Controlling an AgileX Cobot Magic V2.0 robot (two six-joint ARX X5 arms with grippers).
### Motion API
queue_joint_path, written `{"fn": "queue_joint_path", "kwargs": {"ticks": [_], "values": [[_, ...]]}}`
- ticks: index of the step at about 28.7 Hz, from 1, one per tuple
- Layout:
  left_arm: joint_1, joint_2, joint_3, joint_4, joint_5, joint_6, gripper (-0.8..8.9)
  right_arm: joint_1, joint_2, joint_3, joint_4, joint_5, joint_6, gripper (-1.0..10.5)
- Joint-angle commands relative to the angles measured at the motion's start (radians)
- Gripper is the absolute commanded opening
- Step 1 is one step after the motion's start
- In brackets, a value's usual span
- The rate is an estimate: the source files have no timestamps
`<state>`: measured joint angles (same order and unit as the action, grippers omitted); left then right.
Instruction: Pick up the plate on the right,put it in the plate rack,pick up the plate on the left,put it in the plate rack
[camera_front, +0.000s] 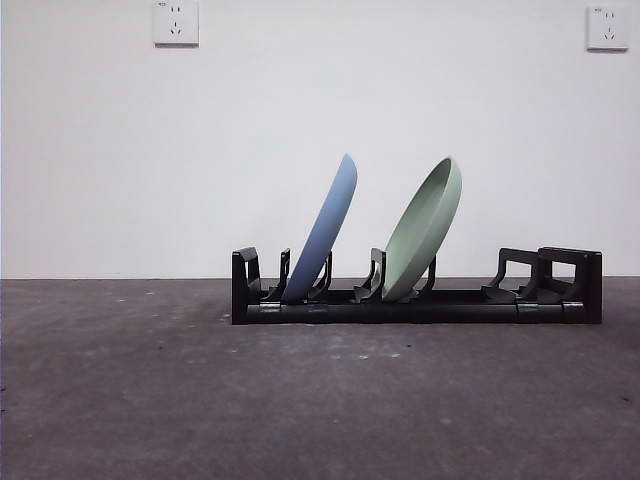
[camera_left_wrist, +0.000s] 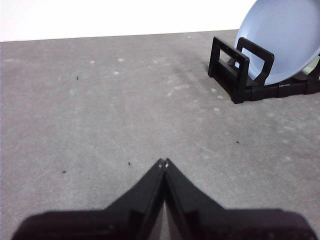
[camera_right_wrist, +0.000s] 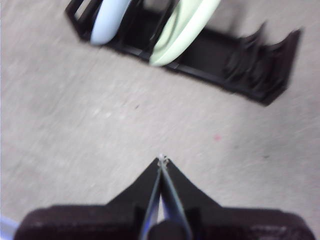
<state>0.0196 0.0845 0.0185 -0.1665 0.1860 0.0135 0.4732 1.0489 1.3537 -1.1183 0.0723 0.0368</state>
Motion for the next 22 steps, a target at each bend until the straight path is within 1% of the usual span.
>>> {"fn": "queue_joint_path", "kwargs": {"ticks": [1,4,6,9,11,13,16,22], "values": [[0.003,0.004,-0.009,0.006,-0.003,-0.01,-0.03,-0.035,-0.06,-0.008,0.054,0.029,-0.033,0.0],[0.003,0.005,-0.009,0.006,-0.003,-0.01,-0.03,-0.121,-0.17,-0.011,0.185,-0.004,-0.037,0.0],[0.003,0.005,-0.009,0.006,-0.003,-0.01,-0.03,-0.222,-0.247,-0.012,0.218,-0.02,-0.045,0.0],[0.003,0.005,-0.009,0.006,-0.003,-0.01,-0.03,-0.385,-0.363,-0.058,0.277,-0.02,-0.116,0.0],[0.003,0.005,-0.009,0.006,-0.003,-0.01,-0.03,-0.45,-0.459,-0.159,0.383,-0.02,-0.159,0.0],[0.003,0.005,-0.01,0.006,-0.003,-0.01,-0.03,-0.47,-0.53,-0.263,0.48,-0.02,-0.172,0.0],[0.003,0.005,-0.01,0.006,-0.003,-0.01,-0.03,-0.481,-0.627,-0.434,0.61,-0.033,-0.17,0.0],[0.003,0.005,-0.009,0.006,-0.003,-0.01,-0.03,-0.481,-0.789,-0.774,0.777,-0.068,-0.167,0.0]]}}
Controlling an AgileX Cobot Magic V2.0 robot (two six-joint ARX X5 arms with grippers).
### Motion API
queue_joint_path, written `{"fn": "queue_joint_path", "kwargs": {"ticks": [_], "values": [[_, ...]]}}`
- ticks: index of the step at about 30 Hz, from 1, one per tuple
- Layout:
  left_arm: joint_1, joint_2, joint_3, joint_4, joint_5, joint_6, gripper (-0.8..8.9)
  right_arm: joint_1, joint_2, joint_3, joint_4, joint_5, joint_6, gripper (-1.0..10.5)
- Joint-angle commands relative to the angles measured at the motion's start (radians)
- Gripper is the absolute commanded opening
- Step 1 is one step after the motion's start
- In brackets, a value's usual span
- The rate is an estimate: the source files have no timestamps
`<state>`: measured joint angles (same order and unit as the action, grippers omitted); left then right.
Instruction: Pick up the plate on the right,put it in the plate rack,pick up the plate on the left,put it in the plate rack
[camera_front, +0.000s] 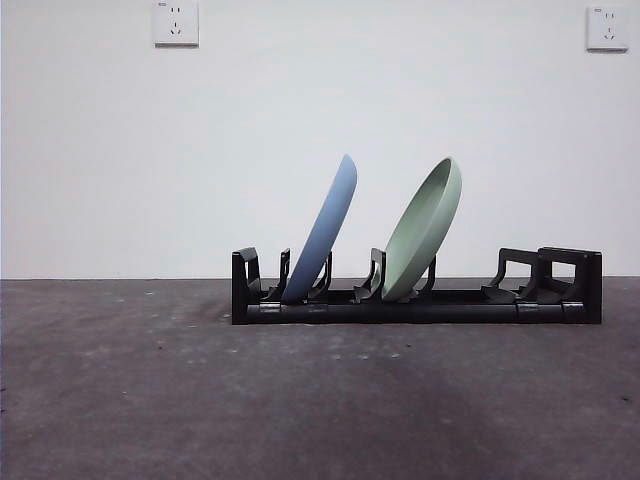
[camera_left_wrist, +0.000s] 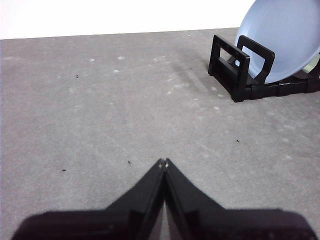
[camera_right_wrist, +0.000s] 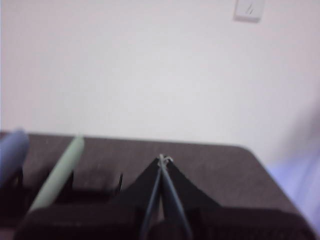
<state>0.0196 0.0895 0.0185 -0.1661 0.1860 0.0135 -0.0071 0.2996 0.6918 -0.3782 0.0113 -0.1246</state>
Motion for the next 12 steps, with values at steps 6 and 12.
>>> {"fn": "queue_joint_path", "kwargs": {"ticks": [6,12], "values": [[0.003,0.0,-0.009,0.006,-0.003,-0.01,-0.03,-0.001,-0.168,-0.376,0.089,-0.014,0.002,0.0],[0.003,0.0,-0.009,0.006,-0.003,-0.01,-0.03,-0.001,-0.272,-0.533,0.104,-0.012,0.015,0.0]]}}
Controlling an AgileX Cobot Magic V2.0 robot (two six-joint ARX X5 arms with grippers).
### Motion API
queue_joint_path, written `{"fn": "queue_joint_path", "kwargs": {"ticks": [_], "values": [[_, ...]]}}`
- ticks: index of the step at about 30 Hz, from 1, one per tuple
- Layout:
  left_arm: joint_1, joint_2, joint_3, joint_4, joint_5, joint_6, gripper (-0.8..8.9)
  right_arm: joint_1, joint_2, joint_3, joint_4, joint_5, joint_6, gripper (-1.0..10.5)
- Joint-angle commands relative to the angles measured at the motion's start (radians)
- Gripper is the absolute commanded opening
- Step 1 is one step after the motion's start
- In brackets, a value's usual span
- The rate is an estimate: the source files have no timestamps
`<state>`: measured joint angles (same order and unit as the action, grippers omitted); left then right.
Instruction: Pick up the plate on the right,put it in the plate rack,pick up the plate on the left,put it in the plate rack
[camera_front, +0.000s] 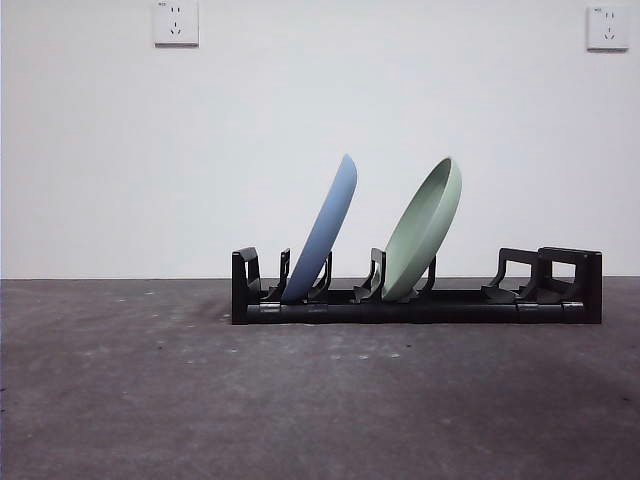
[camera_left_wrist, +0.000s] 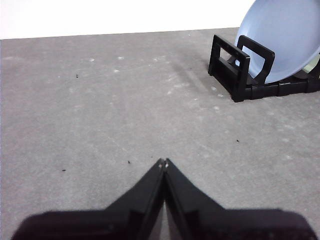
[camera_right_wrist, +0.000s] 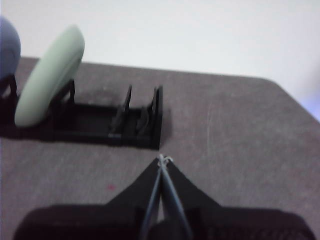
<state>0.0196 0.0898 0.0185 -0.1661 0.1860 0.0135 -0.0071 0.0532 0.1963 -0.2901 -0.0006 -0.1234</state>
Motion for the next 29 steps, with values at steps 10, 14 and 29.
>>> {"fn": "queue_joint_path", "kwargs": {"ticks": [10,14,29], "values": [[0.003,0.0,-0.009,0.006,-0.003,-0.01,-0.03,0.0,-0.045,-0.163,0.056,0.0,0.058,0.0],[0.003,0.0,-0.009,0.006,-0.003,-0.01,-0.03,0.0,-0.045,-0.169,0.081,0.001,0.071,0.0],[0.003,0.002,-0.009,0.006,-0.003,-0.01,-0.03,0.0,-0.045,-0.171,0.081,0.001,0.071,0.0]]}}
